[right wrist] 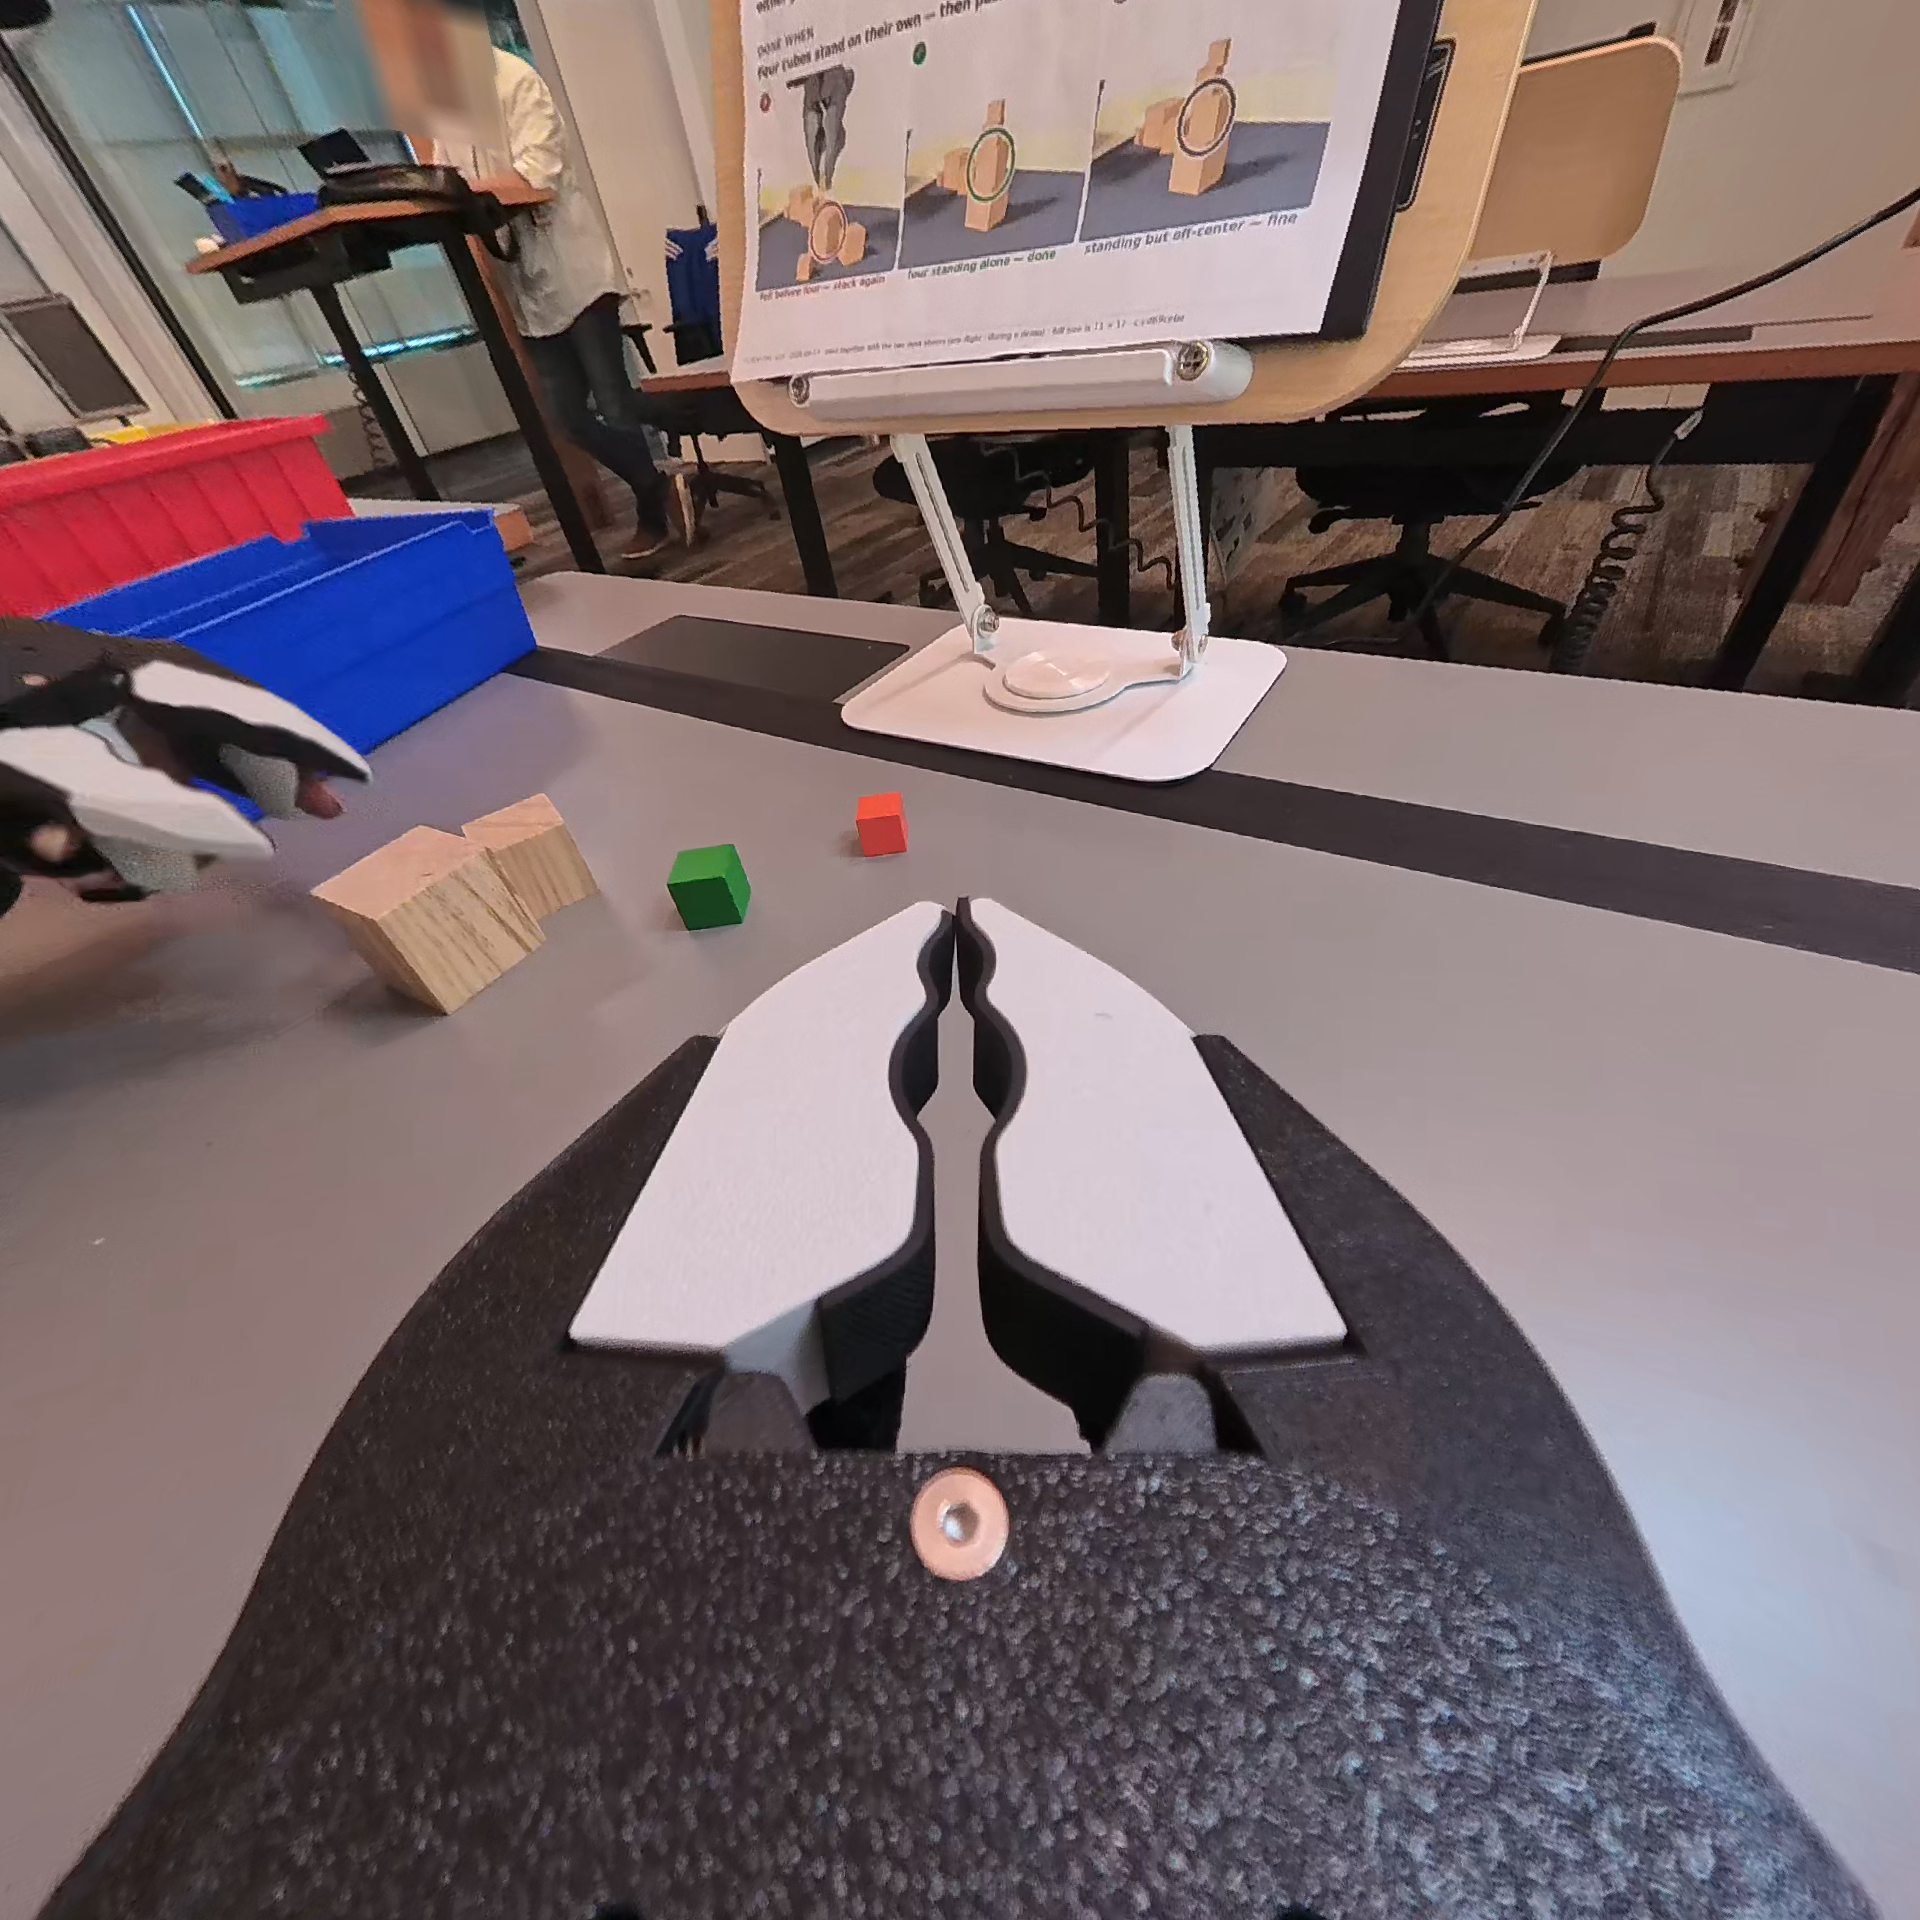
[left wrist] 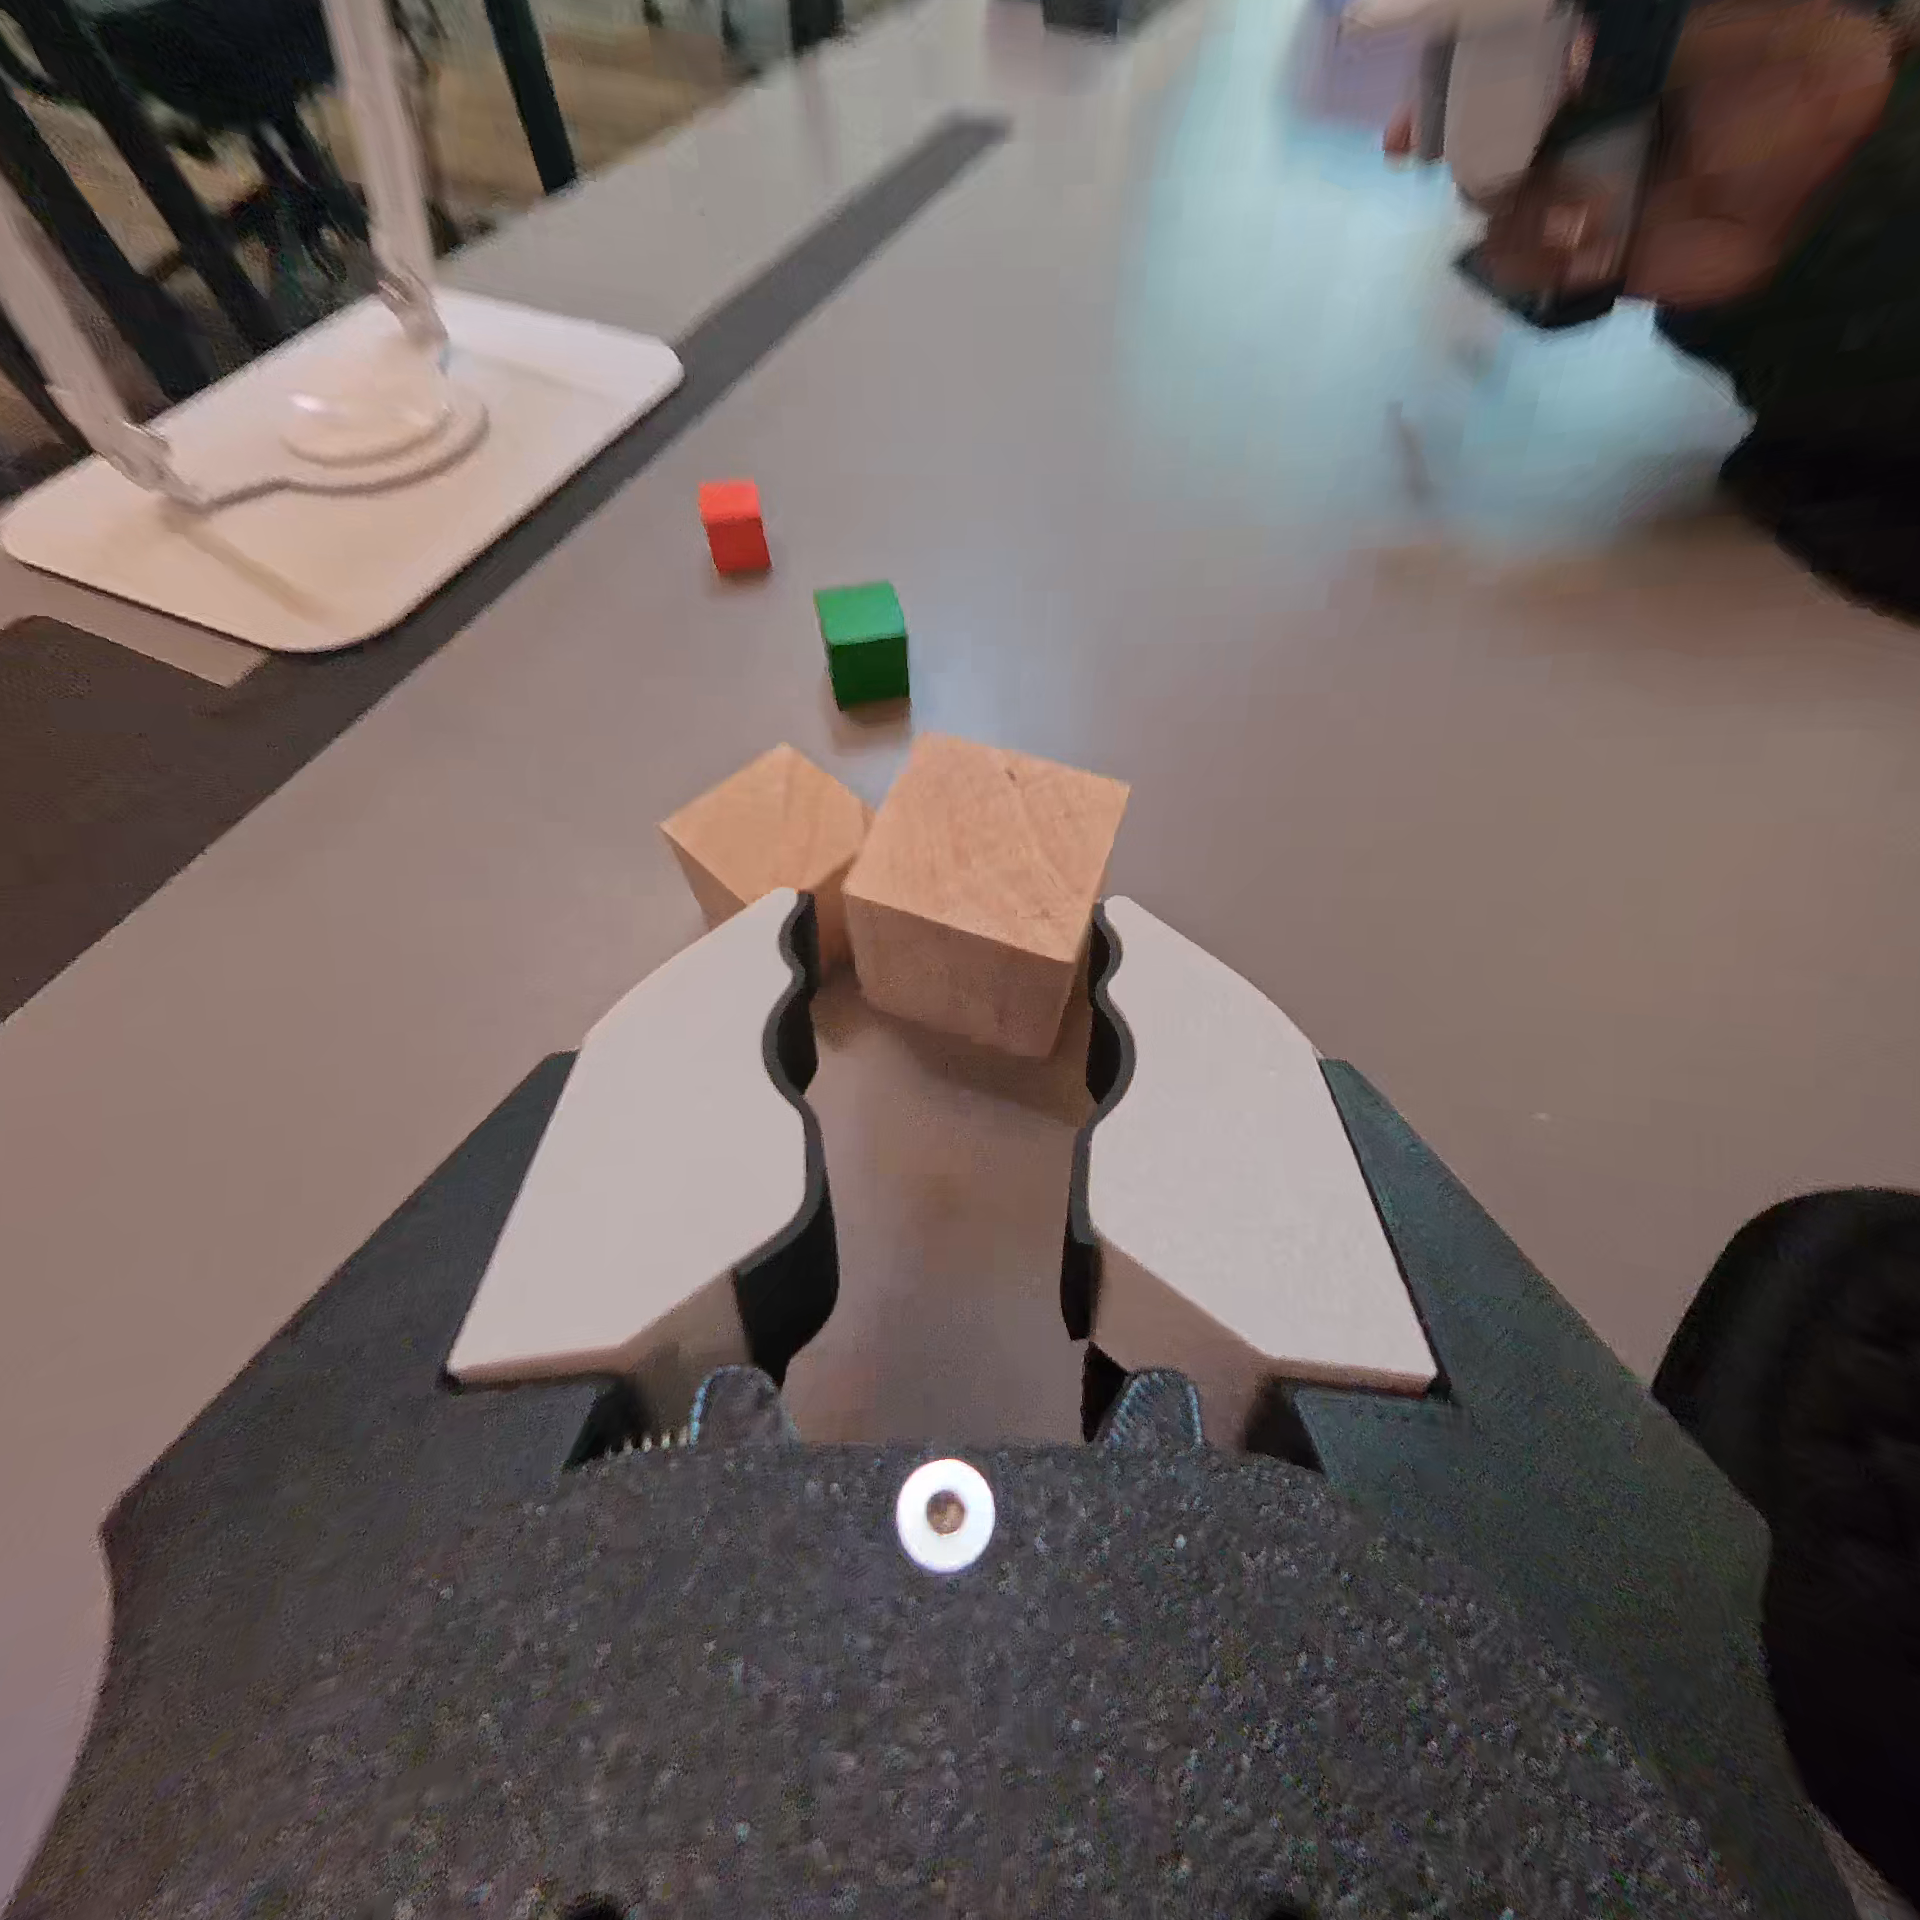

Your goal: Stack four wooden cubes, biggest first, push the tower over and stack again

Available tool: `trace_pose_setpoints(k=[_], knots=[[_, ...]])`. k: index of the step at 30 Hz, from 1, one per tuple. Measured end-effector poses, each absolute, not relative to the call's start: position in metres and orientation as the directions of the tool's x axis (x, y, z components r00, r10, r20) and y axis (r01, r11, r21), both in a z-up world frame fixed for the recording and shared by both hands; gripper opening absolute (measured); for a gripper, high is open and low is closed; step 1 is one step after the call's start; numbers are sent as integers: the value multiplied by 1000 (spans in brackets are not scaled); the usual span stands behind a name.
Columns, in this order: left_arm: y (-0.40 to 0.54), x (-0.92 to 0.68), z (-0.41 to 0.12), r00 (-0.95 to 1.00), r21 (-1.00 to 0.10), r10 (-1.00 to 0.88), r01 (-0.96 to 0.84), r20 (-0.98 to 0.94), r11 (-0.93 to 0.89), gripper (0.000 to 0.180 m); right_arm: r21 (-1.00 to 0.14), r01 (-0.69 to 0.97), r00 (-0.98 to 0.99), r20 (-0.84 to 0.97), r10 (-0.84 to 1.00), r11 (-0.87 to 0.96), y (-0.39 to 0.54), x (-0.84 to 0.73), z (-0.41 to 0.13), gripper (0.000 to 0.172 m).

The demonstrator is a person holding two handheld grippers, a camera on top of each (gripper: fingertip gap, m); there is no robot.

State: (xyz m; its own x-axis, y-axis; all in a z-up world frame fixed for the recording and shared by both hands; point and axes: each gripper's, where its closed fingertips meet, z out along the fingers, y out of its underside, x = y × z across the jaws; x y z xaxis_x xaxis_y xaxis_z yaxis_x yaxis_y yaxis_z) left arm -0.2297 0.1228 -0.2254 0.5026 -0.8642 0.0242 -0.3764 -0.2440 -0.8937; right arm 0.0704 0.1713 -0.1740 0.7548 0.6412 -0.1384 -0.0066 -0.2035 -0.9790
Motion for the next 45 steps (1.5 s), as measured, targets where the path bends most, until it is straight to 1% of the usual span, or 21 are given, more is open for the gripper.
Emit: trace_pose_setpoints(k=[2,4,6,9,13,17,19,24,26,27,28,30,32,34,37,40,45], knots=[[130,-238,-215,536,-926,-843,-290,51,-240,46,-980,-1,754,-133,643,-200,171,70,-174,0],[146,-248,-218,599,-929,-799,-263,53,-259,43,-980,4,754,-129,644,-201,171,69,-175,0],[164,-259,-234,664,-900,-747,-310,26,-306,43,-979,4,753,-131,645,-204,171,69,-176,0],[177,-263,-252,677,-856,-735,-392,-20,-338,47,-978,4,753,-135,644,-209,172,69,-177,0],[180,-253,-263,569,-793,-817,-539,-94,-284,52,-974,3,751,-147,643,-225,173,70,-181,0],[182,-244,-282,409,-667,-906,-706,-110,-237,62,-972,14,750,-145,646,-234,175,70,-186,0],[185,-239,-289,340,-631,-934,-750,-110,-198,67,-971,19,746,-145,650,-239,175,69,-188,0],[192,-220,-288,217,-654,-970,-750,-109,-94,69,-965,22,736,-160,658,-259,177,68,-196,0],[190,-212,-288,174,-676,-981,-734,-90,-68,61,-961,19,731,-174,660,-275,178,68,-199,1],[187,-210,-288,150,-682,-986,-729,-78,-57,50,-959,17,729,-181,660,-282,178,68,-200,1],[186,-209,-288,141,-688,-987,-724,-76,-50,48,-958,15,729,-186,659,-287,178,68,-202,1],[192,-211,-281,189,-717,-979,-692,-74,-80,47,-956,5,726,-199,658,-294,179,68,-202,1],[199,-215,-262,263,-780,-963,-616,-66,-115,47,-953,-13,718,-219,661,-301,178,68,-200,1],[199,-215,-229,302,-846,-949,-525,-84,-92,47,-952,-27,710,-232,665,-304,177,67,-197,1],[172,-202,-187,226,-896,-971,-442,-75,-34,47,-954,-27,704,-231,671,-300,175,65,-195,1],[144,-190,-184,115,-856,-989,-516,-94,21,47,-954,-24,696,-231,679,-300,173,62,-194,1],[121,-183,-217,-26,-776,-1000,-630,-17,29,47,-955,-3,699,-215,682,-298,172,61,-198,1]])
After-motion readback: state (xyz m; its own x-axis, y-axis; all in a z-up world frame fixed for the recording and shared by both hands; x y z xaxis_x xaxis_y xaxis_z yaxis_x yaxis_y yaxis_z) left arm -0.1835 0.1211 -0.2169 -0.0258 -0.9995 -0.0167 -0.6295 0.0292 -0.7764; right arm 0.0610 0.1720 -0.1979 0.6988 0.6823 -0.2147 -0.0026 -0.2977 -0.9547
